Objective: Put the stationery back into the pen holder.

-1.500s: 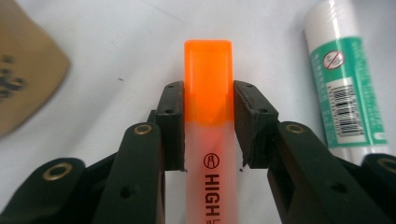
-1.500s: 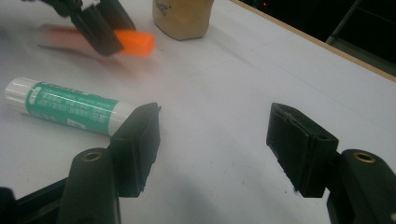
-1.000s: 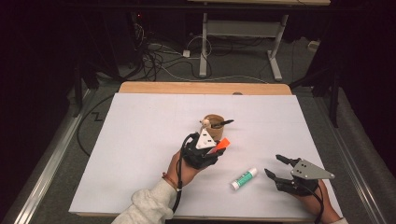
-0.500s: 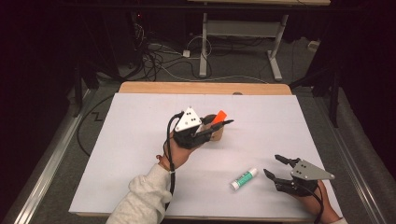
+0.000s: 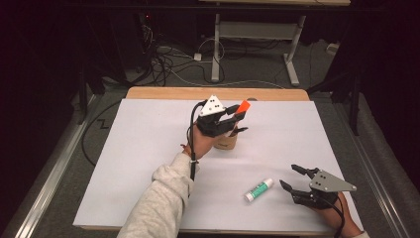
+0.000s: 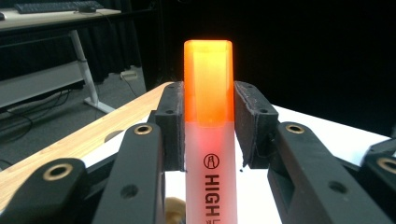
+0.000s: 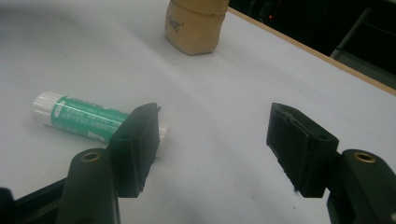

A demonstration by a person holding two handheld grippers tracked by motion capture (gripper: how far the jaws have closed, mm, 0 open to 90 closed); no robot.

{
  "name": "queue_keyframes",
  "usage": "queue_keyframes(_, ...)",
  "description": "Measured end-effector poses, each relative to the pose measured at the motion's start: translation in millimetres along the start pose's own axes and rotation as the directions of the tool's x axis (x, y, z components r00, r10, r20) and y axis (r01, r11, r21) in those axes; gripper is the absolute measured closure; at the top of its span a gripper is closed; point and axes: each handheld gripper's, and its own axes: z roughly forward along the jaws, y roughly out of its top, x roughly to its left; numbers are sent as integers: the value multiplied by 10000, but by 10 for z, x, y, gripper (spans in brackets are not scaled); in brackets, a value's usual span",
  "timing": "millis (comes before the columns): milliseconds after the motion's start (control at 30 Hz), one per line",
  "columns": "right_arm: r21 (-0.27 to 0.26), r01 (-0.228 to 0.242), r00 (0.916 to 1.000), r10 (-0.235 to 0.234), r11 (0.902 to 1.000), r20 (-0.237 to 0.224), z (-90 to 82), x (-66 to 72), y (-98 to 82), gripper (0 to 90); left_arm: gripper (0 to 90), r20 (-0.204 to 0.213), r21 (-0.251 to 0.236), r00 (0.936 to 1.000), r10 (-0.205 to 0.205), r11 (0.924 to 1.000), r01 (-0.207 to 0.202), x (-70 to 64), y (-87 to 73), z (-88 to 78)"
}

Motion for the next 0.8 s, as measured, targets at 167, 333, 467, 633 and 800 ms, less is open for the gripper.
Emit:
queue_keyframes(167, -182, -105, 9999, 105, 9998, -12, -29, -18, 16, 355, 642, -79, -4, 9998, -156, 9999, 156, 73, -39, 140)
queue_keyframes(333, -182, -21, 9999, 19, 9998, -112, -30, 3, 27, 355, 641, -186, 335, 9998, -120, 9994, 126, 118, -95, 221)
queue_keyframes(467, -167, 56, 9998, -59, 9998, -187, -28, 12, 30, 355, 641, -343, 468, 9989, -312, 9984, 327, 195, -158, 233)
queue_keyframes(633, -167, 48, 9997, -52, 9998, -226, -25, 14, 34, 355, 640, -323, 231, 9971, -690, 9973, 698, 285, -216, 209)
queue_keyframes(800, -146, 71, 9995, -76, 9999, -303, -18, 21, 33, 355, 639, -309, 355, 9970, -713, 9967, 724, 301, -243, 225)
